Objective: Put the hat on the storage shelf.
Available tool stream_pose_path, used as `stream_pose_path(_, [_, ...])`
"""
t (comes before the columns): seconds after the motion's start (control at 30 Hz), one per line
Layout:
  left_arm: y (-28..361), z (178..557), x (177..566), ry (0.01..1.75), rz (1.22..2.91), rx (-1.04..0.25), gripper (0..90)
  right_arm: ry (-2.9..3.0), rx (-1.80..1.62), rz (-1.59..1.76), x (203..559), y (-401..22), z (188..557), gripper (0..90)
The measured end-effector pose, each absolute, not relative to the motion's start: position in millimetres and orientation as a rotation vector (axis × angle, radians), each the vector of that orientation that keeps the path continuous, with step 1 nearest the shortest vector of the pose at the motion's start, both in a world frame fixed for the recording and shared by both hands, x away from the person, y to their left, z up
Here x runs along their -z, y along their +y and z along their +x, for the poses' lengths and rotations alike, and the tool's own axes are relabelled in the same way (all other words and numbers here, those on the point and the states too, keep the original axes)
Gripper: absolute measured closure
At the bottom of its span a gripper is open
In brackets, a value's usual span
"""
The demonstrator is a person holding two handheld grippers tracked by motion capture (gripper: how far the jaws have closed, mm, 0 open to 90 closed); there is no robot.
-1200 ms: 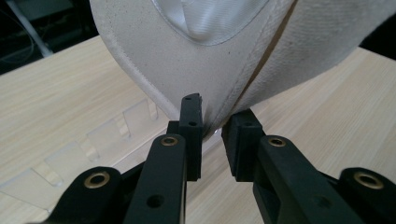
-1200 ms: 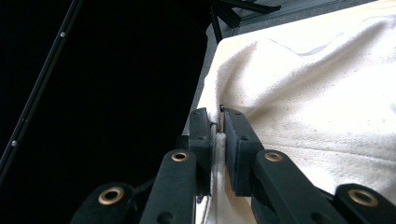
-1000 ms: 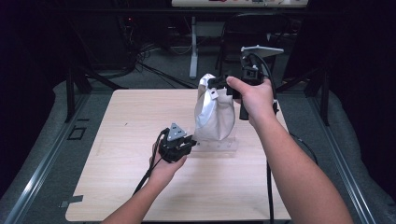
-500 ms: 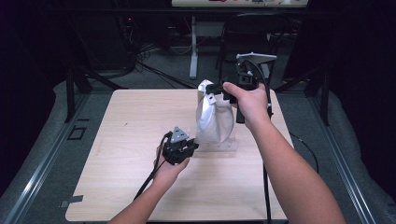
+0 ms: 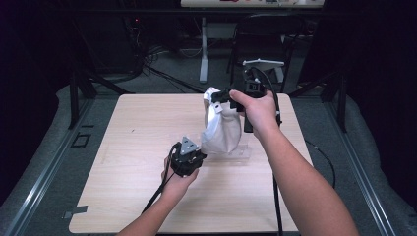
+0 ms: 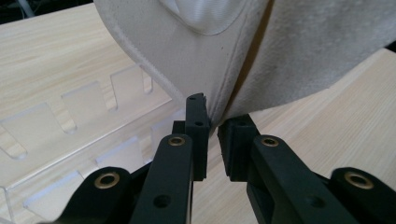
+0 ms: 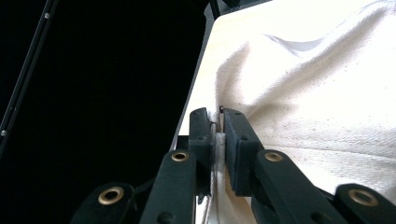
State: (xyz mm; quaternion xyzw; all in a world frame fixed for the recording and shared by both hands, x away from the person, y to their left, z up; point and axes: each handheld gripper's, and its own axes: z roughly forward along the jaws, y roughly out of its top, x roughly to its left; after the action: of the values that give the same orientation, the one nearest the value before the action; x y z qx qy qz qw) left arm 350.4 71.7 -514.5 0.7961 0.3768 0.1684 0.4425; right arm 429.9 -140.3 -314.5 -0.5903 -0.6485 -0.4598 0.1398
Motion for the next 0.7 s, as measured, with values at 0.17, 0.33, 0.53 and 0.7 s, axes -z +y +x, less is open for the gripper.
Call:
stream_pose_path(0.17, [76.1, 342.6, 510.3, 0.892, 1.98, -0.406, 73.4, -1.872, 1.337, -1.712, 313.8, -142.6, 429.4, 82.3])
stream_pose_path(0.33, [78.6, 331.0, 500.8, 0.847, 1.967, -0.447, 63.2, -1.872, 1.337, -1.719, 313.8, -144.6, 429.4, 82.3])
stream_pose_path(0.53, [71.9, 324.6, 489.0, 0.799, 2.007, -0.543, 57.9, -1.878, 1.339, -1.715, 313.6, -141.5, 428.7, 82.3])
stream_pose_path(0.7, [65.0, 330.6, 486.2, 0.816, 2.002, -0.569, 60.8, -1.882, 1.334, -1.71, 314.3, -137.4, 428.6, 82.3])
